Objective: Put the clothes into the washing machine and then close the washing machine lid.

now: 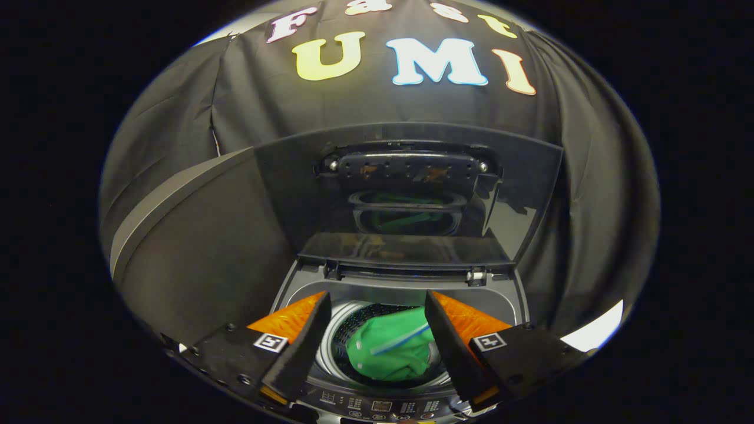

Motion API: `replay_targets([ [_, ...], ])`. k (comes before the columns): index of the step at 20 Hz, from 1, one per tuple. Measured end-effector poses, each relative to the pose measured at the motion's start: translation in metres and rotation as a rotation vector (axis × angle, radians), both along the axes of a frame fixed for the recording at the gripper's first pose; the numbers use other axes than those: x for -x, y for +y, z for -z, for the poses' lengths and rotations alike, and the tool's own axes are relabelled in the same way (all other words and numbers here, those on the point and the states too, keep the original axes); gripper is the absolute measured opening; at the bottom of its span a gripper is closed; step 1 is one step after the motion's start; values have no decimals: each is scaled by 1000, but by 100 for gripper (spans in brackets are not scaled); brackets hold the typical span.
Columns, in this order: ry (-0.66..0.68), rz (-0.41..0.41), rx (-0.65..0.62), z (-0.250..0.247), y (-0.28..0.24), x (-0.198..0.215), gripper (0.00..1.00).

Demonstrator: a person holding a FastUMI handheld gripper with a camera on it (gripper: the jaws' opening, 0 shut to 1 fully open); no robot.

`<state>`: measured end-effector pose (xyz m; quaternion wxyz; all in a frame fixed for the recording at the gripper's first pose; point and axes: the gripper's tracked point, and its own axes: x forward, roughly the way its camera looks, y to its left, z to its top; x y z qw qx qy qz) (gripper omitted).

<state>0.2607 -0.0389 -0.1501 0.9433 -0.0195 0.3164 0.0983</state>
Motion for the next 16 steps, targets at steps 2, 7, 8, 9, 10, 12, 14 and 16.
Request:
replay_targets([
  [2, -6, 4, 3, -3, -1, -2, 98],
  [7, -110, -8, -5, -35, 5, -9, 98],
  [8, -151, -13, -12, -46, 8, -13, 98],
  [9, -194, -15, -21, -57, 11, -17, 97],
  [10, -235, -17, -29, -71, 13, -22, 97],
  [12, -313, -22, -41, -98, 17, -32, 97],
  [14, -376, -28, -44, -120, 21, -41, 97],
  [16, -420, -36, -47, -137, 25, -53, 97],
])
